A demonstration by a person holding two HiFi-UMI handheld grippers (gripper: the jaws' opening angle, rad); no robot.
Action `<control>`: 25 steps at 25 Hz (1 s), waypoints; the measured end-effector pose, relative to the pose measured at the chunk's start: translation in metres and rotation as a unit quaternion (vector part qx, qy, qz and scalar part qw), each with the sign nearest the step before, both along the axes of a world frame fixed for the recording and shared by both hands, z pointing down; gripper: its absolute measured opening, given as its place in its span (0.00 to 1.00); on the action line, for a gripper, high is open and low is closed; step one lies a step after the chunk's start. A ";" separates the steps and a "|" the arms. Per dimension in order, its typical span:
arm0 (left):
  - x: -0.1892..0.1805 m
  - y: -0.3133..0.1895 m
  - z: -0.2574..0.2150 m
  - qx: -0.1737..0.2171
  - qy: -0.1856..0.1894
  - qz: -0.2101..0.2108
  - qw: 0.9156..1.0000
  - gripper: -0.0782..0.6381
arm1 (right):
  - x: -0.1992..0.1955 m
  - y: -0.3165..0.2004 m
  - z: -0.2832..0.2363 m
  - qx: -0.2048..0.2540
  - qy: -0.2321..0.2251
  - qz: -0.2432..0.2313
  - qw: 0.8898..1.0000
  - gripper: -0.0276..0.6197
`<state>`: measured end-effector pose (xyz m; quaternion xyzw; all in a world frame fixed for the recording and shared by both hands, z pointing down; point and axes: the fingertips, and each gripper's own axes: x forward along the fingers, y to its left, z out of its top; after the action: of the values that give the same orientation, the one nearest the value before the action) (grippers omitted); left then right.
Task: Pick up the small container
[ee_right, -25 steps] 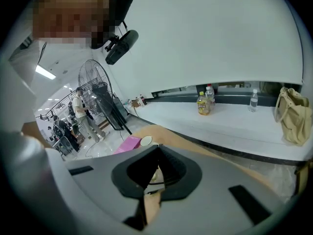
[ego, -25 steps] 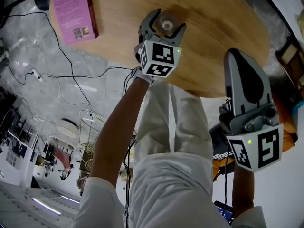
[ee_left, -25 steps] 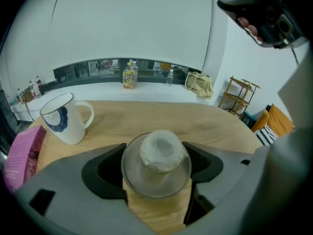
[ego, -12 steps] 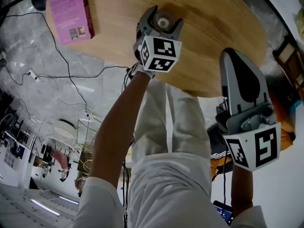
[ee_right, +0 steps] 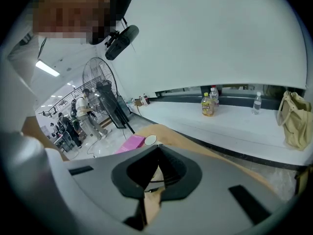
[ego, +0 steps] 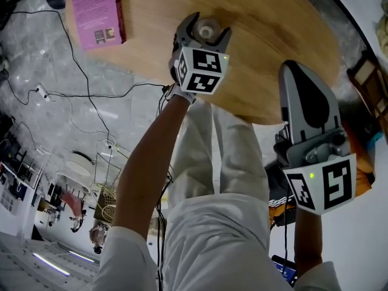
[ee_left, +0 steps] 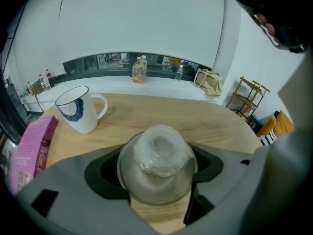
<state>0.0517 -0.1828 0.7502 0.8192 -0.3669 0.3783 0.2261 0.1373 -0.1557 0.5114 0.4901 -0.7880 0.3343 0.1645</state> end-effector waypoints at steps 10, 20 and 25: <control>-0.022 0.021 -0.039 0.006 0.017 -0.027 0.999 0.58 | -0.024 0.010 -0.021 0.023 0.006 -0.019 1.000 0.05; -0.046 0.036 -0.090 0.031 0.028 -0.038 0.998 0.59 | -0.049 0.028 -0.050 0.052 0.010 -0.032 0.998 0.05; -0.061 0.051 -0.125 0.039 0.035 -0.047 0.998 0.58 | -0.067 0.036 -0.067 0.069 0.009 -0.040 0.997 0.05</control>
<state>-0.0092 -0.1313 0.6256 0.8220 -0.4110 0.3241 0.2245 0.0705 -0.1194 0.4442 0.4711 -0.8268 0.2681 0.1503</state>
